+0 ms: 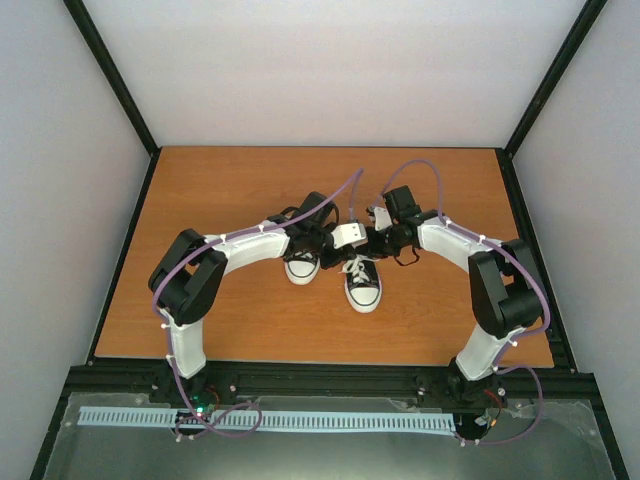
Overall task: Tie the shoes
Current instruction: Tie the shoelace on the shoe.
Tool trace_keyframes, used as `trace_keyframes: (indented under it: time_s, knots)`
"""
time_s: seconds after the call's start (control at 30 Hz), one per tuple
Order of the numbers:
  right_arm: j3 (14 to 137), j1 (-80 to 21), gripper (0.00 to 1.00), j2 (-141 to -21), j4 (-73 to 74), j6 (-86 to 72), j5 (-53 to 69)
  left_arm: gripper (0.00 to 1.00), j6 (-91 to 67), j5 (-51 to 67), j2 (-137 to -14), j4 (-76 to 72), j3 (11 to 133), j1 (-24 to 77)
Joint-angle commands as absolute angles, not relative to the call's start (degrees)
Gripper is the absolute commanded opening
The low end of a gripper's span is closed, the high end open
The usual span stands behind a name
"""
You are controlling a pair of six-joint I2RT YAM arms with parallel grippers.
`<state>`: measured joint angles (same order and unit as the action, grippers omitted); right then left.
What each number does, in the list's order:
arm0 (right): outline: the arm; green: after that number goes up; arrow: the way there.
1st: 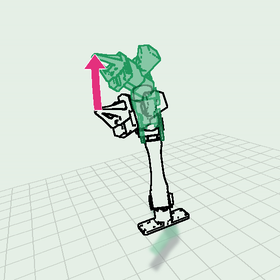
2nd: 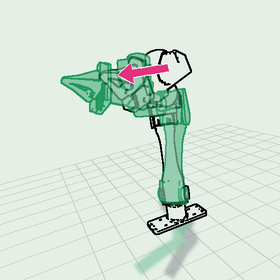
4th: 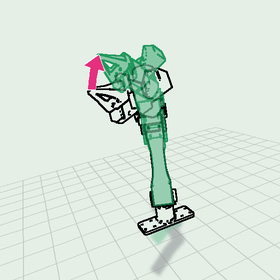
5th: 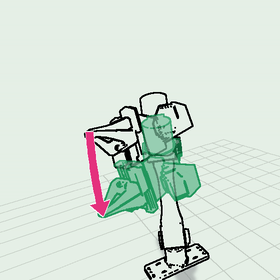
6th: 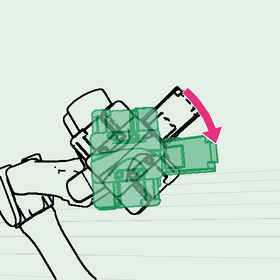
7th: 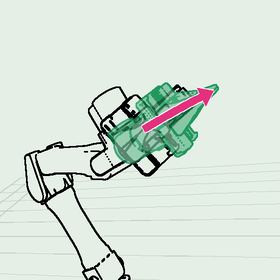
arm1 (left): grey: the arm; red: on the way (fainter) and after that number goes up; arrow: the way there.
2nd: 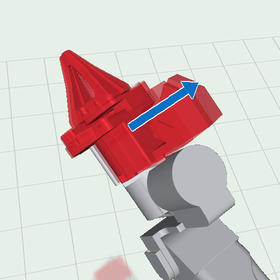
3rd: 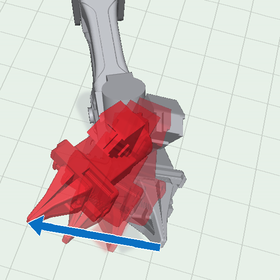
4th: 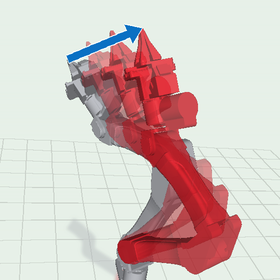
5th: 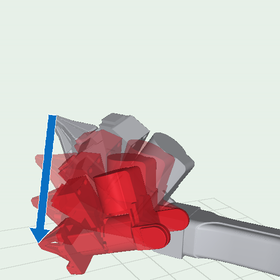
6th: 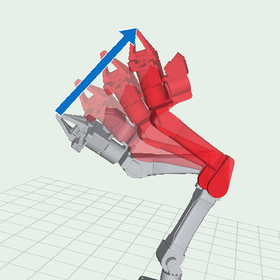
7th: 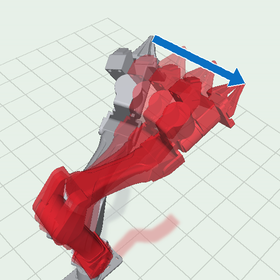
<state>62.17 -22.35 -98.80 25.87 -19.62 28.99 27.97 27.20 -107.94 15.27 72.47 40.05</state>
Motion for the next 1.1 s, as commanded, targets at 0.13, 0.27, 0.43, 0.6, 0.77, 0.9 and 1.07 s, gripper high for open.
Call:
trace_keyframes:
  time_s: [0.13, 0.27, 0.43, 0.6, 0.77, 0.9, 1.07]
  knots:
    - [62.22, -18.66, 0.18, -94.14, 25.18, -19.9, 29.95, 0.17, 27.11, 29.62, -106.58, 18.55, 78.07, 39.0]
    - [61.07, -16.35, 0.31, -92.29, 28.19, -18.63, 28.73, 0.25, 32.08, 30.46, -105.28, 23.23, 78.66, 37.77]
    - [54.36, -12.85, 0.51, -92.93, 22.44, -22.89, 35.19, 0.39, 32.09, 31.07, -105.97, 21.02, 78.19, 38.23]
    - [53.46, -12.48, 0.57, -96.92, 16.93, -25.53, 40.24, 0.33, 29.48, 28.97, -107.14, 17.38, 75.93, 39.92]
    - [52.98, -12.49, 0.49, -97.77, 15.43, -24.97, 41.66, 0.3, 30.59, 24.91, -106.74, 14.99, 74.32, 40.26]
    - [52.78, -12.48, 0.46, -98.15, 15.62, -24.88, 41.89, 0.35, 52.65, 20.98, -106.53, 19.66, 77.54, 39.33]
    - [52.31, -12.52, 0.36, -97.91, 15.99, -24.67, 41.08, 0.53, 75.04, 24.05, -113.69, 40.84, 92.34, 34.15]
